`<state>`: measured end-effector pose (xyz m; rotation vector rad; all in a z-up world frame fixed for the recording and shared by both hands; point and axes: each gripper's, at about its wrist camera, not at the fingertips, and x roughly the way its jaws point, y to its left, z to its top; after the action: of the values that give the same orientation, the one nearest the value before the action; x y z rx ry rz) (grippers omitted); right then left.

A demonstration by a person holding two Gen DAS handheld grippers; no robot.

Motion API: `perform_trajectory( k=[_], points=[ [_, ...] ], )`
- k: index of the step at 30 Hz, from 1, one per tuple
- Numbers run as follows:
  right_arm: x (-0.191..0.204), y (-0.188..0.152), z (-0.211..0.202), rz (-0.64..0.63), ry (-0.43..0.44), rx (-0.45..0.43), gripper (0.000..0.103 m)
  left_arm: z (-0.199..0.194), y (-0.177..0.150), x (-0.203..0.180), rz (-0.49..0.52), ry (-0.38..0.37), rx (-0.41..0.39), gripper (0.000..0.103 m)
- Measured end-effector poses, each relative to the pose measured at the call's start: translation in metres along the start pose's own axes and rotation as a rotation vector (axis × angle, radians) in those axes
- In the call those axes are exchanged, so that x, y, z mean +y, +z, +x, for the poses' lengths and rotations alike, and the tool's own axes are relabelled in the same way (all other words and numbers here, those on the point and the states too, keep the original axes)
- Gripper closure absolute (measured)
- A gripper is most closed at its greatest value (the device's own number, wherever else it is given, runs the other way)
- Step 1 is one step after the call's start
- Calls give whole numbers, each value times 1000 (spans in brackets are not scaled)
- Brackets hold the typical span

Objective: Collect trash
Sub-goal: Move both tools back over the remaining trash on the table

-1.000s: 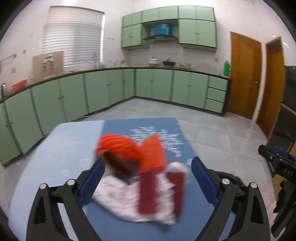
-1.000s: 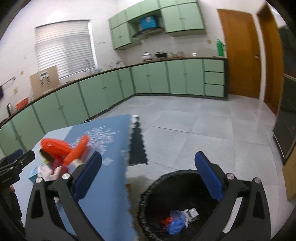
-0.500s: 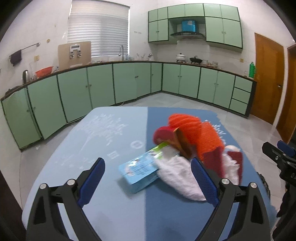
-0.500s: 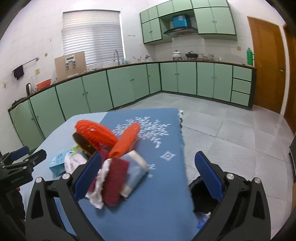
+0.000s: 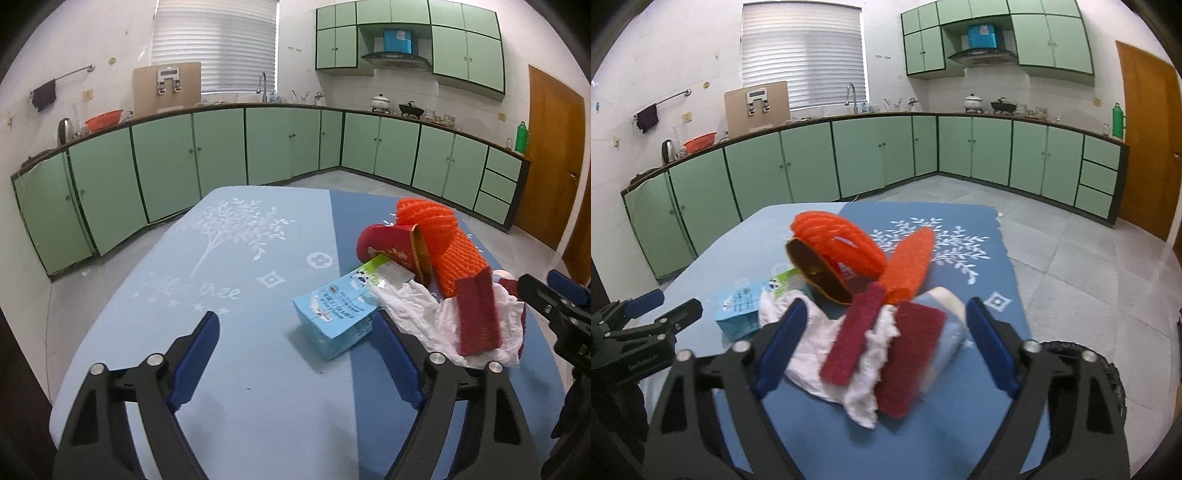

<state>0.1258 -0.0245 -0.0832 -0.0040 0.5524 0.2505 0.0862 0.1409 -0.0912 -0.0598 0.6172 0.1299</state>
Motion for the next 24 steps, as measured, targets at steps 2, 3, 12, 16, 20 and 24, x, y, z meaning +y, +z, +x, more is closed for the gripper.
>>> perform_trajectory(
  k=[2,3,12,16,20,24],
  points=[
    [5,1,4,-2,0,7,22,2,0,3,0,-1,1,23],
    [4,0,5,0,-1,10,22,4,1,4,1,-5,3,23],
    [-9,-2,14,29,-36,39,22,30,0,-1,5,-59,73,23],
    [-14,-3,18,34,-44,46,22,40,-1,-4,-1,-72,108,38],
    [-17,-3,21,37,-46,51,22,49,-3,-8,-8,-102,139,59],
    [-20,-3,23,42,-51,54,22,50,-4,-17,8,-150,150,64]
  ],
)
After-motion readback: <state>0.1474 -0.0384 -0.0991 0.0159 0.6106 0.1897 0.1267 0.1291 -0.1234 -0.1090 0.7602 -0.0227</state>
